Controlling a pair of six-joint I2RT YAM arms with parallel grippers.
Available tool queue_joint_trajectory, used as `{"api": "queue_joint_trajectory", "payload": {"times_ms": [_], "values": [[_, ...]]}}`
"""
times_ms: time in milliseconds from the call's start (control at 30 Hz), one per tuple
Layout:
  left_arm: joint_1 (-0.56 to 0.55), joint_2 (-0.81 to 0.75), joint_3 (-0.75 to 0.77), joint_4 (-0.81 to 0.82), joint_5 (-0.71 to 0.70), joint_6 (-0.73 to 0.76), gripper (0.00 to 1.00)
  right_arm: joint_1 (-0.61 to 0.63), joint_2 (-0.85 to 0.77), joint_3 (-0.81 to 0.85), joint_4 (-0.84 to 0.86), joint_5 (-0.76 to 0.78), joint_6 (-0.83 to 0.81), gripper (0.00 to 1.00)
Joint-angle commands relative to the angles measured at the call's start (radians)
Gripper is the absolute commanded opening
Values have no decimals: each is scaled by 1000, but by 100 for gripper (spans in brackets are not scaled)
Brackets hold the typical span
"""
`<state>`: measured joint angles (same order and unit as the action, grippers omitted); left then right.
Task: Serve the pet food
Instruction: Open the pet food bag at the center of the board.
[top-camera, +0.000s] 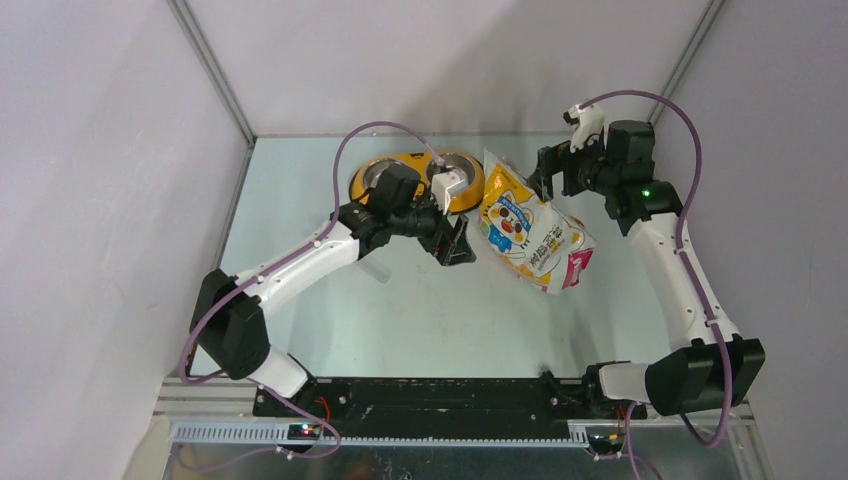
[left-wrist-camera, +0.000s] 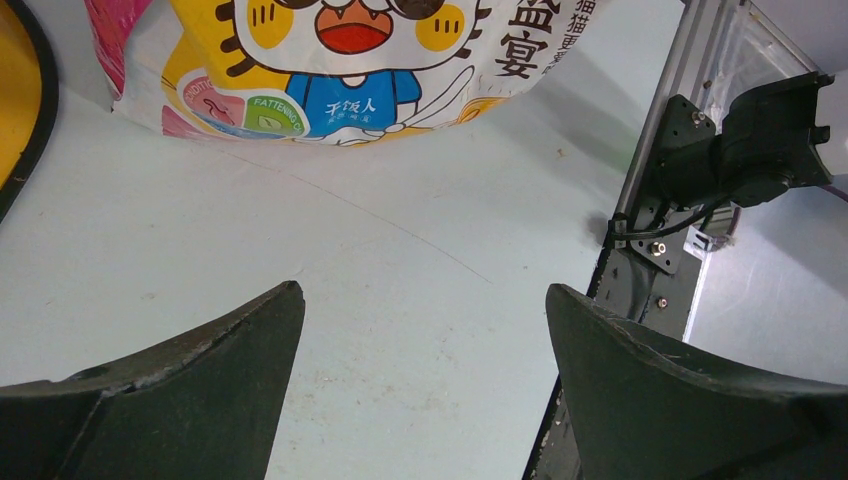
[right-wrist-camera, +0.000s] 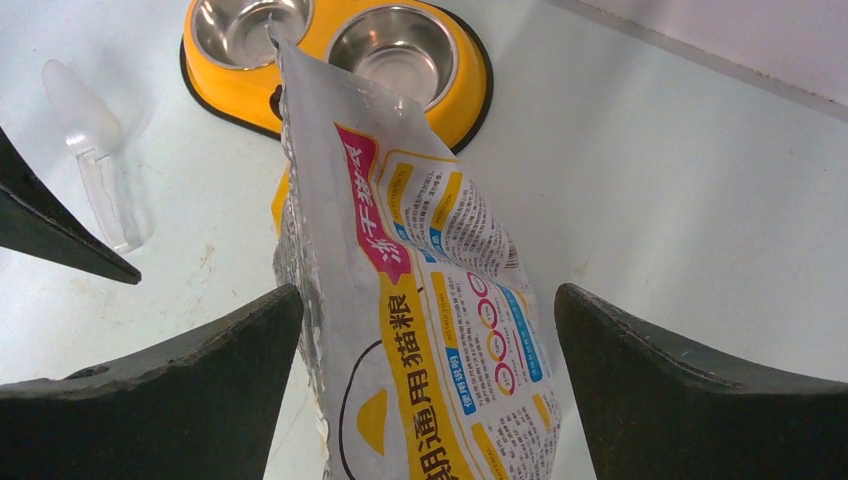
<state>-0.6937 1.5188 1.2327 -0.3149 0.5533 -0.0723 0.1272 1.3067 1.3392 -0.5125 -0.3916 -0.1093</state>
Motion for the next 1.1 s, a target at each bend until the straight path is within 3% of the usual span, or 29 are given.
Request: {"api": "queue_joint_trajectory", "payload": {"times_ms": [0,1067], "values": [[-7,-4,48,5,13,0,98,4,-2,3,30,29,-16,100],[-7,3,50,4,17,-3,98,5,-49,3,32,50,-28,100]]}}
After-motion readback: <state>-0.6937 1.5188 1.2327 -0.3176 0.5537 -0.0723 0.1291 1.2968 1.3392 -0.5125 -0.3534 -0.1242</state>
